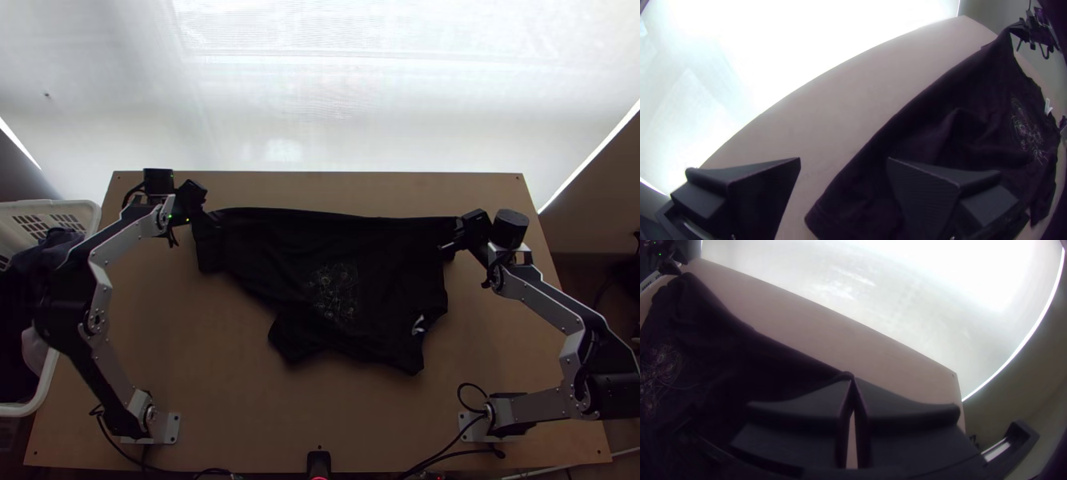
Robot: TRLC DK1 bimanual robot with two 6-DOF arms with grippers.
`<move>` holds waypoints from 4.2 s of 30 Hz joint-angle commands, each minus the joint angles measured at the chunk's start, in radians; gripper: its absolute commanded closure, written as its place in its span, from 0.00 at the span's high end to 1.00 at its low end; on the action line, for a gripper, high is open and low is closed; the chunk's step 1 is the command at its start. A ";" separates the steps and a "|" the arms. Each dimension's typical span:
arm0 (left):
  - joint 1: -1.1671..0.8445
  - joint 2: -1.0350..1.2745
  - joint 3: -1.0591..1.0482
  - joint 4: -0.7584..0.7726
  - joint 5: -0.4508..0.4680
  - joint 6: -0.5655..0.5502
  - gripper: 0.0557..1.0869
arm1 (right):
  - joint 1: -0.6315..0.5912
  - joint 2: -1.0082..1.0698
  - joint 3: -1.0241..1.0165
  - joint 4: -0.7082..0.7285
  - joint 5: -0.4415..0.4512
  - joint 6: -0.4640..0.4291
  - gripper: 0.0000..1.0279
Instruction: Fold the t-shirt
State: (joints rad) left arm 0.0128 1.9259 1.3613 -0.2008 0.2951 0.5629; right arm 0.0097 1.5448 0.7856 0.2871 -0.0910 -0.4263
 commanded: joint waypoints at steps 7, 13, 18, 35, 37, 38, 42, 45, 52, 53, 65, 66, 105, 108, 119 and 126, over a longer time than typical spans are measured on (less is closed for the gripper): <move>0.138 -0.123 -0.068 -0.365 0.084 0.252 0.95 | 0.001 -0.086 -0.029 -0.012 -0.003 0.003 0.03; 0.125 -0.176 -0.106 -0.362 0.105 0.431 0.95 | 0.003 -0.097 -0.043 -0.016 -0.003 0.008 0.03; 0.107 -0.154 -0.091 -0.347 0.104 0.459 0.95 | 0.003 -0.104 -0.062 -0.016 -0.003 0.008 0.03; 0.073 0.015 0.009 -0.223 0.059 0.399 0.95 | -0.019 -0.114 -0.088 -0.016 -0.003 0.006 0.03; 0.073 0.036 0.028 -0.216 0.044 0.400 0.95 | -0.019 -0.112 -0.089 -0.016 -0.003 0.008 0.03; 0.075 0.047 0.038 -0.212 0.039 0.402 0.93 | -0.019 -0.112 -0.091 -0.014 -0.003 0.008 0.03; 0.078 0.064 0.059 -0.210 0.041 0.408 0.61 | -0.017 -0.107 -0.097 -0.012 -0.003 0.009 0.03; 0.078 0.061 0.070 -0.210 0.041 0.405 0.73 | -0.013 -0.106 -0.101 -0.011 -0.003 0.009 0.03; 0.110 0.018 0.096 -0.216 0.041 0.390 0.96 | -0.011 -0.089 -0.092 -0.005 -0.003 0.015 0.03; 0.115 0.013 0.101 -0.215 0.039 0.388 0.96 | -0.011 -0.086 -0.092 -0.003 -0.003 0.015 0.03; 0.105 0.036 0.144 -0.255 0.041 0.374 0.95 | -0.004 -0.078 -0.094 -0.002 -0.003 0.015 0.03; 0.099 0.038 0.154 -0.288 0.041 0.374 0.95 | -0.004 -0.078 -0.094 -0.002 -0.003 0.015 0.03; 0.262 0.440 0.756 -1.111 0.533 -0.055 0.92 | -0.004 -0.132 -0.129 -0.022 -0.003 0.040 0.03; 0.253 0.444 0.754 -1.131 0.535 -0.052 0.92 | -0.007 -0.132 -0.129 -0.022 -0.003 0.040 0.03; 0.196 0.444 0.740 -1.138 0.544 -0.038 0.92 | -0.020 -0.140 -0.125 -0.028 -0.003 0.040 0.03; 0.187 0.452 0.742 -1.121 0.538 -0.032 0.74 | -0.027 -0.155 -0.128 -0.034 -0.003 0.038 0.03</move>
State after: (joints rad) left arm 0.2096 2.3726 2.1021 -1.3373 0.8379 0.5274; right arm -0.0109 1.4006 0.6594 0.2592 -0.0940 -0.3889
